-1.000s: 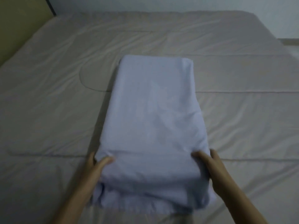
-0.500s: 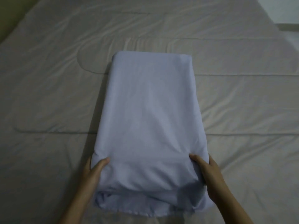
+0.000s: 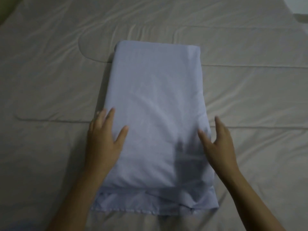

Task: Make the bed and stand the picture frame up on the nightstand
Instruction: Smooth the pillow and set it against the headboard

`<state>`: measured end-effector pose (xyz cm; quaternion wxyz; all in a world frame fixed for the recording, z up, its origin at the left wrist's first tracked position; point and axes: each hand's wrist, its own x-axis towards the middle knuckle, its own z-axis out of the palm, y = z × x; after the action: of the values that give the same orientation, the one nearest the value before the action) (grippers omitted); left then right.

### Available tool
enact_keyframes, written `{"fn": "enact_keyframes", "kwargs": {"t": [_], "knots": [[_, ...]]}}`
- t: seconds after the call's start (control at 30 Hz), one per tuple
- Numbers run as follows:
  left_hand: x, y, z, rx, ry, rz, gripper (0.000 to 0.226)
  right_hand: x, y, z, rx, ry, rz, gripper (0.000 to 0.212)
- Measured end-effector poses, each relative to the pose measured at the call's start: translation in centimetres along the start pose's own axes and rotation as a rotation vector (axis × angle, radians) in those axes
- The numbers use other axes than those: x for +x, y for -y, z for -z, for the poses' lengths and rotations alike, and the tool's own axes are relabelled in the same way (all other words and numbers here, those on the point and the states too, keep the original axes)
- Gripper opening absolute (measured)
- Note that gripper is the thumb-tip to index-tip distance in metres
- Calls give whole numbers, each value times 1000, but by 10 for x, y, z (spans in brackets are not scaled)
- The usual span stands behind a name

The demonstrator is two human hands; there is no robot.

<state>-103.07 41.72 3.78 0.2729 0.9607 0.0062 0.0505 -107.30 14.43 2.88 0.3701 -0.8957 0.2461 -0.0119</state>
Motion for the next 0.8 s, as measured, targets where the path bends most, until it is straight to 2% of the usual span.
{"fn": "enact_keyframes", "kwargs": {"t": [0.1,0.13,0.17,0.23,0.3,0.33,0.4,0.47,0.5,0.53,0.6,0.63,0.67,0.73,0.8], "knots": [[11,-46,6,96,-118,-283,62,0,47,6,-32,-285,299,72],[15,-57,5,112,-141,-331,60,-1,59,2,-10,-368,377,71],[17,-56,-4,137,-145,-357,58,0,63,-8,-16,-383,436,70],[21,-31,-35,273,-10,-322,56,4,47,-42,-230,-189,513,69],[22,-3,-63,470,268,-237,61,11,15,-76,-540,163,515,69],[24,4,-70,508,334,-217,63,18,6,-82,-602,229,502,69],[46,-5,-71,449,249,-234,63,41,20,-83,-505,193,396,67],[72,-18,-66,409,97,-303,60,59,46,-79,-333,21,327,64],[86,-17,-68,423,77,-333,60,66,53,-80,-335,-46,357,64],[96,-12,-71,450,105,-322,61,71,55,-86,-394,-35,397,66],[103,3,-87,492,245,-255,65,77,47,-107,-565,176,408,68],[105,8,-94,506,283,-227,65,81,45,-115,-625,221,386,67],[109,9,-98,518,297,-215,64,86,49,-119,-636,215,340,66],[119,9,-99,515,270,-243,64,97,65,-116,-521,87,288,64],[126,12,-95,518,220,-285,64,106,69,-117,-482,-36,338,64]]}}
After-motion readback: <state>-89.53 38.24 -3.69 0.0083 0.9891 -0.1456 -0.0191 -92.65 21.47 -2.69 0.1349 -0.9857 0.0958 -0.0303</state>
